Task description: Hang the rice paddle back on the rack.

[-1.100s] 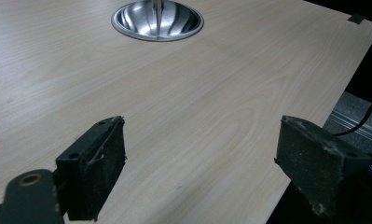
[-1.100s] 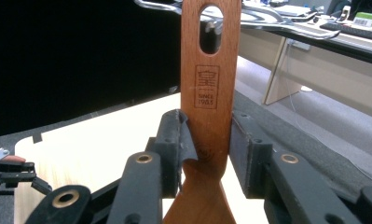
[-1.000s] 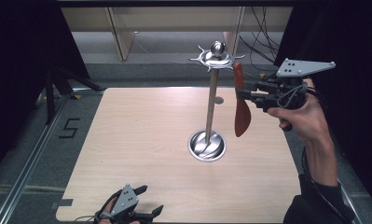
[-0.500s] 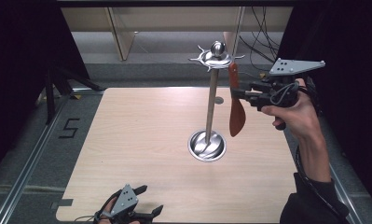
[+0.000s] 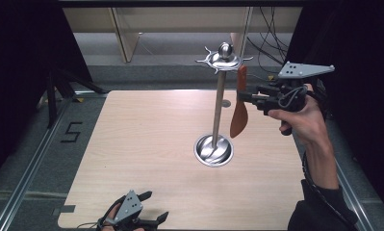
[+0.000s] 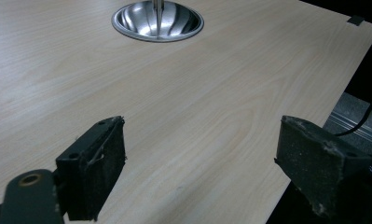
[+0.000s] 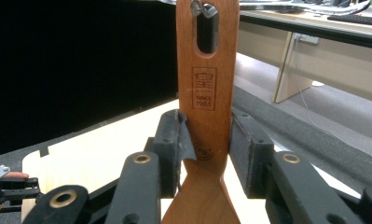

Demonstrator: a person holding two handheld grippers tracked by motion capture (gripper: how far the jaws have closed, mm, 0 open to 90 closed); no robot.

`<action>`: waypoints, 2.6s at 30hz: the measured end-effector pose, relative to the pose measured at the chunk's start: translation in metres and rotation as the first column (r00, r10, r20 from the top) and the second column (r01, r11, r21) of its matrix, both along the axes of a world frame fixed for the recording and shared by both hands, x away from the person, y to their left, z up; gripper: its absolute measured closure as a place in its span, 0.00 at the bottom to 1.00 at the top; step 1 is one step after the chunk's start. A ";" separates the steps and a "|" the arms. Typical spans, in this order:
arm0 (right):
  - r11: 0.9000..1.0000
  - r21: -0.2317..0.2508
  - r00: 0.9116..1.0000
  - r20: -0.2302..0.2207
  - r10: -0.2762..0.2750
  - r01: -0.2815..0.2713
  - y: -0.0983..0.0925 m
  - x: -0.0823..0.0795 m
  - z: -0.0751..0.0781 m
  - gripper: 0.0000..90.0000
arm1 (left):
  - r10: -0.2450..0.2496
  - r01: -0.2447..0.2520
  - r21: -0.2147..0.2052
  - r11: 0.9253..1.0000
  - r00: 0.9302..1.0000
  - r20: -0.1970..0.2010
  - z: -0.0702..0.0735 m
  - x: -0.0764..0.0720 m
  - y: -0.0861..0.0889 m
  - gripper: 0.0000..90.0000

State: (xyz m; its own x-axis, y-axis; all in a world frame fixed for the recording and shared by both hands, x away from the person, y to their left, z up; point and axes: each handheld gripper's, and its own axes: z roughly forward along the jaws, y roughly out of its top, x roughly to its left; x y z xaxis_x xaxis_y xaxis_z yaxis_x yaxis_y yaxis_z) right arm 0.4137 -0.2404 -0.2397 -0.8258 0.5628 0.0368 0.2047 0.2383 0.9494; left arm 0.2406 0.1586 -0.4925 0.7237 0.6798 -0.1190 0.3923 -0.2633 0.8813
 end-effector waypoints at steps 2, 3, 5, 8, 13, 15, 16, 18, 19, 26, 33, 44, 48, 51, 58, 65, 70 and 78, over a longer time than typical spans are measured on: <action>1.000 0.011 1.000 -0.012 0.002 -0.001 0.001 0.000 -0.001 0.73 | -0.002 0.002 0.011 1.000 1.000 0.001 0.001 0.000 0.001 0.17; 1.000 0.011 1.000 -0.012 0.002 -0.001 0.001 0.000 -0.001 0.73 | -0.002 0.002 0.011 1.000 1.000 0.001 0.001 0.000 0.001 0.17; 1.000 0.004 1.000 -0.001 0.000 0.000 0.000 0.001 -0.002 0.71 | -0.007 0.007 0.017 1.000 1.000 0.002 0.000 0.000 0.001 0.17; 1.000 0.016 1.000 -0.005 -0.007 0.007 -0.003 0.000 -0.005 0.70 | -0.006 0.006 0.014 1.000 1.000 -0.003 0.000 0.000 0.001 0.17; 0.999 0.045 1.000 -0.011 -0.003 0.004 -0.011 -0.001 -0.011 0.68 | -0.002 0.002 0.013 1.000 1.000 -0.002 0.000 0.000 0.000 0.17; 0.999 0.041 1.000 -0.009 -0.019 0.019 -0.016 -0.003 -0.015 0.64 | -0.007 0.007 0.021 1.000 1.000 -0.001 0.000 0.000 0.001 0.17; 0.999 0.041 1.000 -0.009 -0.019 0.019 -0.016 -0.003 -0.015 0.64 | -0.004 0.004 0.014 1.000 1.000 -0.001 0.000 0.000 0.001 0.17; 0.999 0.045 1.000 -0.019 -0.008 0.009 -0.022 -0.008 -0.019 0.57 | -0.004 0.004 0.011 1.000 1.000 -0.002 0.000 0.000 0.000 0.17; 0.999 0.045 1.000 -0.019 -0.008 0.009 -0.022 -0.008 -0.019 0.57 | -0.004 0.004 0.011 1.000 1.000 -0.002 0.000 0.000 0.000 0.17; 0.999 0.030 1.000 -0.013 -0.024 0.025 -0.036 -0.025 -0.040 0.51 | -0.001 0.001 0.021 1.000 1.000 -0.004 0.000 0.000 0.000 0.17; 1.000 0.021 0.999 -0.033 -0.022 0.023 -0.036 -0.030 -0.058 0.49 | 0.000 0.000 0.016 1.000 1.000 -0.002 0.000 0.000 0.001 0.17; 0.999 -0.009 0.995 -0.093 -0.039 0.038 -0.035 -0.031 -0.077 0.46 | -0.003 0.002 0.021 1.000 1.000 0.004 0.001 0.000 0.002 0.17; 0.998 -0.026 0.994 -0.095 -0.052 0.050 -0.038 -0.033 -0.080 0.45 | 0.000 0.000 0.020 1.000 1.000 0.003 0.001 0.000 0.002 0.16; 0.998 -0.036 0.993 -0.105 -0.055 0.051 -0.039 -0.035 -0.085 0.45 | 0.001 -0.001 0.015 1.000 1.000 0.005 0.001 0.000 0.001 0.17; 0.996 -0.069 0.987 -0.143 -0.074 0.064 -0.044 -0.035 -0.101 0.43 | 0.003 -0.003 0.022 1.000 1.000 0.001 0.002 0.000 0.002 0.17; 0.993 -0.097 0.984 -0.161 -0.075 0.060 -0.049 -0.034 -0.116 0.42 | -0.002 0.002 0.004 1.000 1.000 -0.001 0.001 0.001 0.000 0.17; 0.990 -0.134 0.978 -0.196 -0.075 0.049 -0.050 -0.037 -0.128 0.41 | -0.006 0.006 0.015 1.000 1.000 -0.003 0.002 0.002 0.000 0.17; 0.983 -0.176 0.975 -0.207 -0.085 0.049 -0.053 -0.039 -0.145 0.41 | -0.008 0.008 0.011 1.000 1.000 0.000 0.002 0.001 -0.001 0.17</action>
